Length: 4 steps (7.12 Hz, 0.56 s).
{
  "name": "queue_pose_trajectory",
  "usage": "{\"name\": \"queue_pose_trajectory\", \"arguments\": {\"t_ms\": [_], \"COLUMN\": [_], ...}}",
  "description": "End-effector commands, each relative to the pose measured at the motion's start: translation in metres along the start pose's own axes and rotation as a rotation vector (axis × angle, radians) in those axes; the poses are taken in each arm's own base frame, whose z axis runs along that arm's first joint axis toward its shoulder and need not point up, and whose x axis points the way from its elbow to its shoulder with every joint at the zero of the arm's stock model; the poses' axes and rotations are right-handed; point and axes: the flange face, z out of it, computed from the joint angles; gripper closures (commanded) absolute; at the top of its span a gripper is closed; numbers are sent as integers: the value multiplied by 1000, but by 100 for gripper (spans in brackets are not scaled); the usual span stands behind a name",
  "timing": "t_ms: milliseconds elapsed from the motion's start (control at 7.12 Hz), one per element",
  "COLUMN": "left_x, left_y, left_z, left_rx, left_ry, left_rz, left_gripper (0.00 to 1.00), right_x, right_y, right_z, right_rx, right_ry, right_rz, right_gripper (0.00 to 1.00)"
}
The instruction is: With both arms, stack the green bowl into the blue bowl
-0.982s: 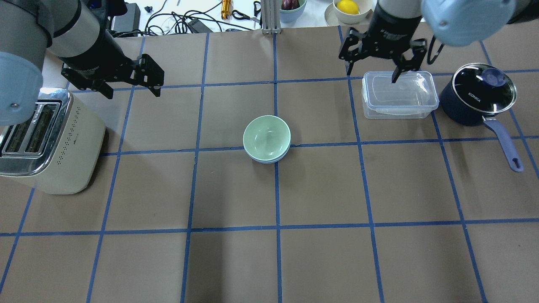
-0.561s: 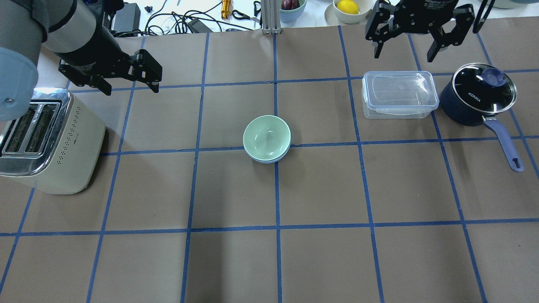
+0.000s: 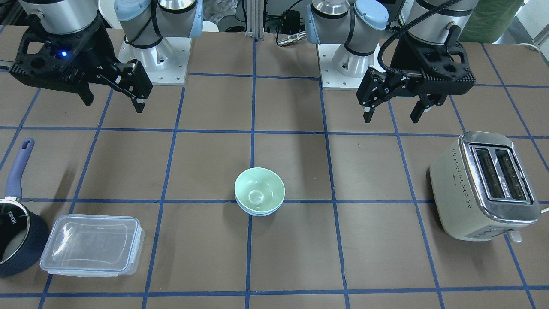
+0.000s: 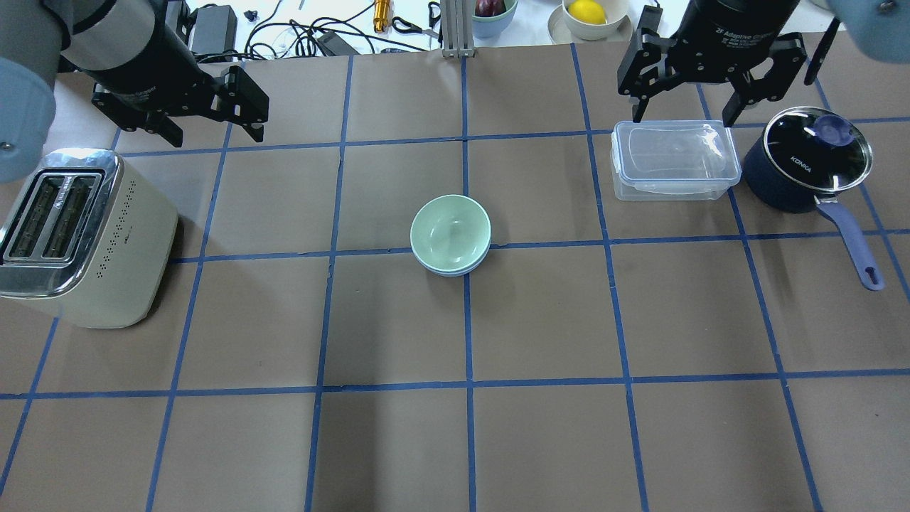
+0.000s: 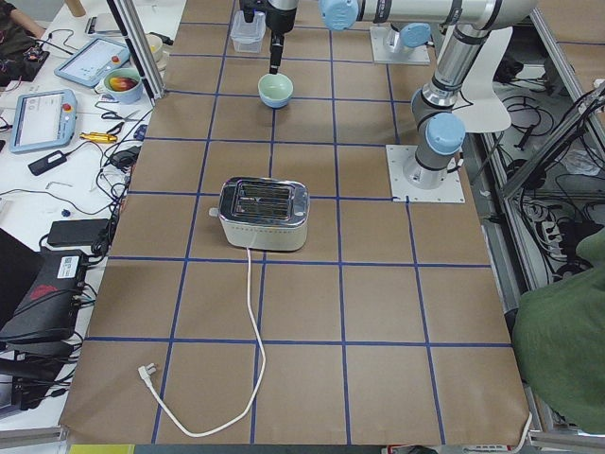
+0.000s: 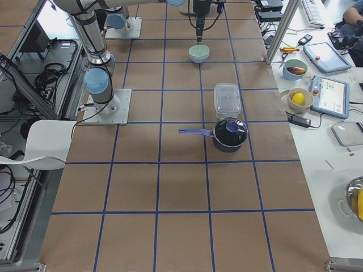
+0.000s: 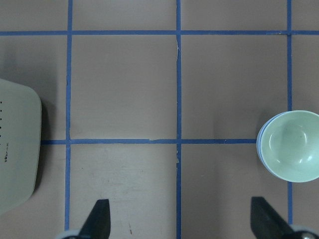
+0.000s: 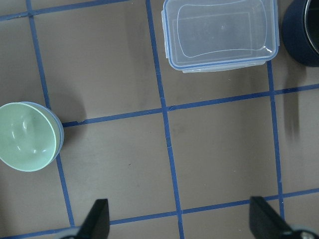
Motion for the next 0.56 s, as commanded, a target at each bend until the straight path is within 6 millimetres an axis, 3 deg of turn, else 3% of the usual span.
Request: {"name": "queue_pose_trajectory", "arguments": {"t_ms": [0,421], "left_x": [0,1], "left_y": [2,4], "left_z": [0,0], "left_rx": [0,-2], "left_ry": [2,2], "left_rz": [0,0], "left_gripper": [0,0], "right_x": [-1,-1], "right_y": [-1,-4], "right_z": [0,0], "right_rx": [7,8], "right_ry": [-1,4], "right_rz": [1,-3], "right_gripper": [0,0]}}
